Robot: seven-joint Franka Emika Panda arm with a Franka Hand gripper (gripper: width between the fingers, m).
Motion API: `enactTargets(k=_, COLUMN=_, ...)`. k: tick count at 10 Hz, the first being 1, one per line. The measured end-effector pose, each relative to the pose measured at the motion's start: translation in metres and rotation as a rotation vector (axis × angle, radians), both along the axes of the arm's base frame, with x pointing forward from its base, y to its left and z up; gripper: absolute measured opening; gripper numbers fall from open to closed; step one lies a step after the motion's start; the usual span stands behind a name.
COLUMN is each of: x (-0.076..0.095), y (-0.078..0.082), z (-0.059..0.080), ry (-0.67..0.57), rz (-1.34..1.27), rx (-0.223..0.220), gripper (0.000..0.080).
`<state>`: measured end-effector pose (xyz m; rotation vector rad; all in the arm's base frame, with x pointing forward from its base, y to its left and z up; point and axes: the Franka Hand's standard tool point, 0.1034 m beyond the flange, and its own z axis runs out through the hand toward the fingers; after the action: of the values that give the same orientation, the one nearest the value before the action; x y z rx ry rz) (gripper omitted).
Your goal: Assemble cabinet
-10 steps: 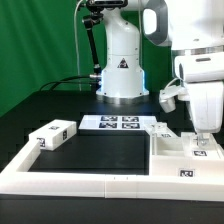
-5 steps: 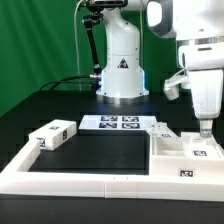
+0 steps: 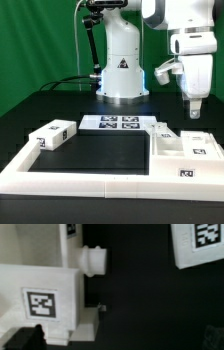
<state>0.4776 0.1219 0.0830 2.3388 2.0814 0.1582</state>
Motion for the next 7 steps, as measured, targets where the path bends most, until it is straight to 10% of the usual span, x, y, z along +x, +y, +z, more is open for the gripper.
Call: enactTargets(k=7, x=-0.022, y=-0.014, z=-0.008, ry=-0.015, rz=0.21, rx=-0.016, gripper=0.0797)
